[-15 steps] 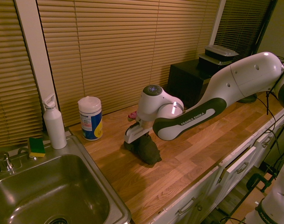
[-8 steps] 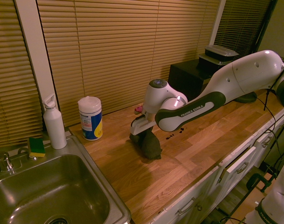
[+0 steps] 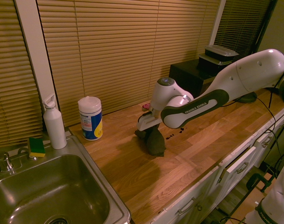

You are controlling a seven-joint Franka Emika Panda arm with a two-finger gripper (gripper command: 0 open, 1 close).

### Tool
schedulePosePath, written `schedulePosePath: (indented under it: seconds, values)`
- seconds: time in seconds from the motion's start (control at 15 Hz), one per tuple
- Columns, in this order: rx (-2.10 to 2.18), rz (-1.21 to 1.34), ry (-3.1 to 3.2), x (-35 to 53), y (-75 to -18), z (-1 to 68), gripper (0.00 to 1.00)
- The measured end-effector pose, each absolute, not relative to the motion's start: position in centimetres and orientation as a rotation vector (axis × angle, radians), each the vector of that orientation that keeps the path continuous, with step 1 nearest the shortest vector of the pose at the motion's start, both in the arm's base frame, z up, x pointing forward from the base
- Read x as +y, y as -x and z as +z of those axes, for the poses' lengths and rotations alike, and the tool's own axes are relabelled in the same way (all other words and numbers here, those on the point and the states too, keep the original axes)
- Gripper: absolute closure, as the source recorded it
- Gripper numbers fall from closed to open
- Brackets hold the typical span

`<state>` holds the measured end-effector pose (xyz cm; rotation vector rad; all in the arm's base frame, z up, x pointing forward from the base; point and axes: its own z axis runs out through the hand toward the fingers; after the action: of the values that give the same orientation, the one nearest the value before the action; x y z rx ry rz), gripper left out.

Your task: Clear the spill

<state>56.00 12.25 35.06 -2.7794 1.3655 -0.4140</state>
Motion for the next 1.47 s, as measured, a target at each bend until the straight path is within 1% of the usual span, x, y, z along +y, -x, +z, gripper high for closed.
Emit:
schedulePosePath:
  seconds: [0.73, 1.47]
  values:
    - [1.554, -0.431, 2.726, 3.4, -55.2, 35.6, 1.0]
    - [1.754, -0.405, 2.581, -9.5, -54.5, 35.7, 1.0]
